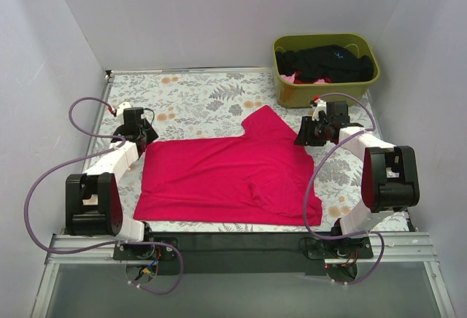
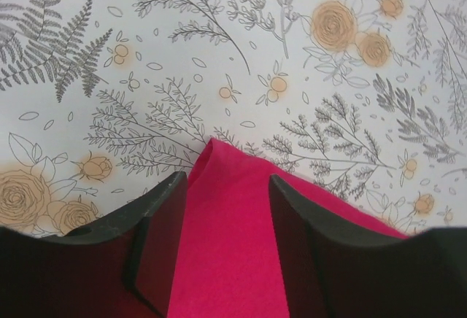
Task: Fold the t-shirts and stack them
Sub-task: Fold the tshirt
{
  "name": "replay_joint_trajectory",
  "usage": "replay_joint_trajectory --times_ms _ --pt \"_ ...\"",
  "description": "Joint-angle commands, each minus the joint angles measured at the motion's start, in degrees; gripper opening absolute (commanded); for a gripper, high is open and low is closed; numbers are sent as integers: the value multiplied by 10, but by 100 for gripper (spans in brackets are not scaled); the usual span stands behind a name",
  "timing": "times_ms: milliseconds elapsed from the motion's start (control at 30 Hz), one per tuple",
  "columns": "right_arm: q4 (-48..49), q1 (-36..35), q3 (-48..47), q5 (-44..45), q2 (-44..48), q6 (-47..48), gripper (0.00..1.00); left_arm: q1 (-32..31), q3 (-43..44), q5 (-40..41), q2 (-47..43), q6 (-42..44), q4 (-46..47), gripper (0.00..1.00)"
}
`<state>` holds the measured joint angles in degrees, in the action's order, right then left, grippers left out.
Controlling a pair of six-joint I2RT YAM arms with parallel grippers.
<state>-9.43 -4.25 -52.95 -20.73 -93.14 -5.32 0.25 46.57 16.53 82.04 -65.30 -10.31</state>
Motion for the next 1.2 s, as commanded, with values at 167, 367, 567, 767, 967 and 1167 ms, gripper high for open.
replay_joint_trajectory --times_ms 167,367,567,767,967,1167 --pt "15 -1 -8 5 27 15 44 19 44 16 67 -46 -54 72" --pt "17 -2 -19 0 13 19 43 28 84 -1 123 -34 -60 66" --pt "19 -2 -29 3 -6 25 41 30 99 -29 168 -9 -58 61" --pt "28 -2 -44 11 -28 24 41 30 100 -51 189 13 -52 58" --pt "35 -8 -69 30 -57 27 41 30 85 -66 195 19 -45 49" --pt "53 -12 -69 55 -78 28 41 30 75 -75 191 21 -41 38"
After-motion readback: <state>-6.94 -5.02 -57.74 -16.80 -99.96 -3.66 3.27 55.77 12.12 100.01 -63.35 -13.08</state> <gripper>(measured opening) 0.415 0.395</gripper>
